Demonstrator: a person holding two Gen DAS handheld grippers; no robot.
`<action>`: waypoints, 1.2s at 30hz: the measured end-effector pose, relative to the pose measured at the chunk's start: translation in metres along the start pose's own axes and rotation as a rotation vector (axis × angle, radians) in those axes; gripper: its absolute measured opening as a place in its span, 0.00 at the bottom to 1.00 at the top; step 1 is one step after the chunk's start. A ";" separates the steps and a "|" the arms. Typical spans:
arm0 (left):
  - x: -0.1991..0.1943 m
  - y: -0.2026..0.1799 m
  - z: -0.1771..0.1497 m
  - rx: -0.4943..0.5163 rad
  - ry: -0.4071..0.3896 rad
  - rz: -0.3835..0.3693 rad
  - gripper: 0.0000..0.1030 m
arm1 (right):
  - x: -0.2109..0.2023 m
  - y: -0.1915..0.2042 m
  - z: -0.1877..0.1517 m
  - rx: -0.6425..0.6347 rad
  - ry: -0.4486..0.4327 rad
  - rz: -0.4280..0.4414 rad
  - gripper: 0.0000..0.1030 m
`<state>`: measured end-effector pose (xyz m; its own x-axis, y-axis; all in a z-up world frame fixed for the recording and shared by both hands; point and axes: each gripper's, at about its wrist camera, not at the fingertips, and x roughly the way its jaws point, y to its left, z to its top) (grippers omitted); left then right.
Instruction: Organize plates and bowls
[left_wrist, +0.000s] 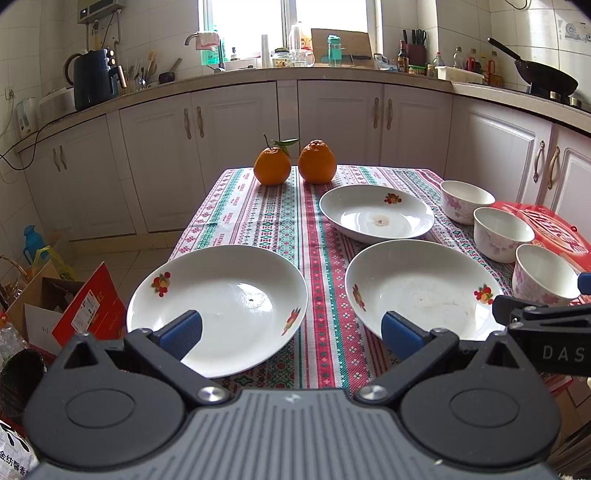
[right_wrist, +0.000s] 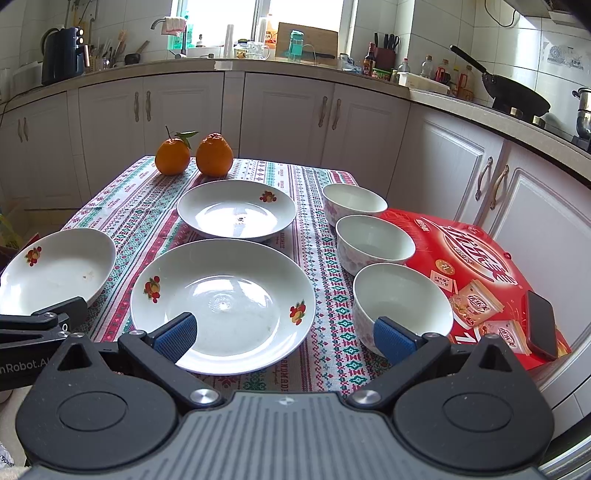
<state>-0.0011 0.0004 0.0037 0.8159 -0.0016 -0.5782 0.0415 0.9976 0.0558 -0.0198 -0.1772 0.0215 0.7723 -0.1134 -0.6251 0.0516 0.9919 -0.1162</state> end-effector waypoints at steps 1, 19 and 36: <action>0.000 0.000 0.000 0.000 -0.001 0.000 0.99 | 0.000 0.000 0.000 0.000 0.000 0.000 1.00; 0.000 0.001 0.000 -0.002 -0.001 -0.001 0.99 | -0.001 -0.001 0.001 0.000 -0.002 -0.002 1.00; -0.002 0.001 -0.001 -0.004 -0.001 0.000 0.99 | -0.002 -0.001 0.002 -0.002 -0.005 -0.006 1.00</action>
<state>-0.0030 0.0015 0.0045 0.8167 -0.0017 -0.5771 0.0392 0.9978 0.0525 -0.0204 -0.1778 0.0241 0.7752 -0.1192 -0.6204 0.0548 0.9910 -0.1218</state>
